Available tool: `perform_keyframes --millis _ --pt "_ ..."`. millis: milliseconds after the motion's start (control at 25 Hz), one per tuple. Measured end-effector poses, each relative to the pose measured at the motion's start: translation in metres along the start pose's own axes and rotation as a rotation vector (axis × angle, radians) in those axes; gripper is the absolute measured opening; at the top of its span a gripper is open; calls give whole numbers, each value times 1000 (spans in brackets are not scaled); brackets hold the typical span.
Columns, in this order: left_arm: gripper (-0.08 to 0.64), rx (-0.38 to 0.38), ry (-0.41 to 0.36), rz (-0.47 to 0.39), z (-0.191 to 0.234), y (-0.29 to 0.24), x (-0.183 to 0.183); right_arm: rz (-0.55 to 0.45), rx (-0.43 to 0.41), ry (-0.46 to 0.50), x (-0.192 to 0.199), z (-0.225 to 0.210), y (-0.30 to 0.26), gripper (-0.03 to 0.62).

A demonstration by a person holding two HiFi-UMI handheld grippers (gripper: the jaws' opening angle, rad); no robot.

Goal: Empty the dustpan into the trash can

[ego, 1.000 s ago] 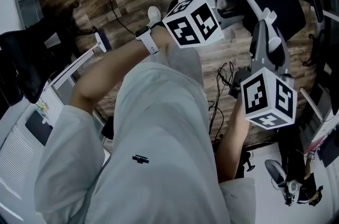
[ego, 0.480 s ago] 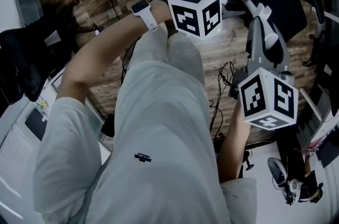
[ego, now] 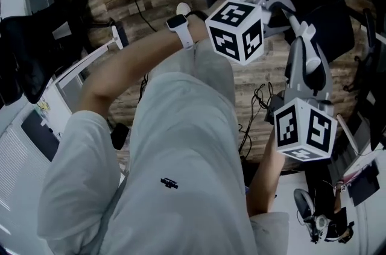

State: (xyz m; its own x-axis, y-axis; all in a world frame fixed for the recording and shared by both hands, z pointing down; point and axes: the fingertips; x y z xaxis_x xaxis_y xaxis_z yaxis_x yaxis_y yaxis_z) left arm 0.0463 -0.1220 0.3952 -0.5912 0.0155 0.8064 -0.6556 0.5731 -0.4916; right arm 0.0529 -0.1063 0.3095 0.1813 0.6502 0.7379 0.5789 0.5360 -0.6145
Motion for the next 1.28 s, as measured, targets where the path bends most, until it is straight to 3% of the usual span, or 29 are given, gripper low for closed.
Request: perform_keyframes --millis 560,1040,1280 --pt "121 -167 134 -2 -5 41 37 4 -151 437 29 61 -13 115" --pt "124 -249 190 10 -19 65 54 5 -283 637 45 97 -13 115" --pt "126 -316 230 41 -35 76 62 56 -323 834 72 102 -5 115"
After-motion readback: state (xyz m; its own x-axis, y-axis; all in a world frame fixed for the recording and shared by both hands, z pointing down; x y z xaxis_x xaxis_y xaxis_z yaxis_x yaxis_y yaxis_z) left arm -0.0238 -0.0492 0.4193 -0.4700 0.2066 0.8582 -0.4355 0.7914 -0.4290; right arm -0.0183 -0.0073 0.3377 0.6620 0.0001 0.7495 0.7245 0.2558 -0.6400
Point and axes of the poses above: the fingertips, and each gripper's own axes: y backward along the fingers, z to its left, x out of its underside, and after that the axes turned 13 degrees about -y, right-handed
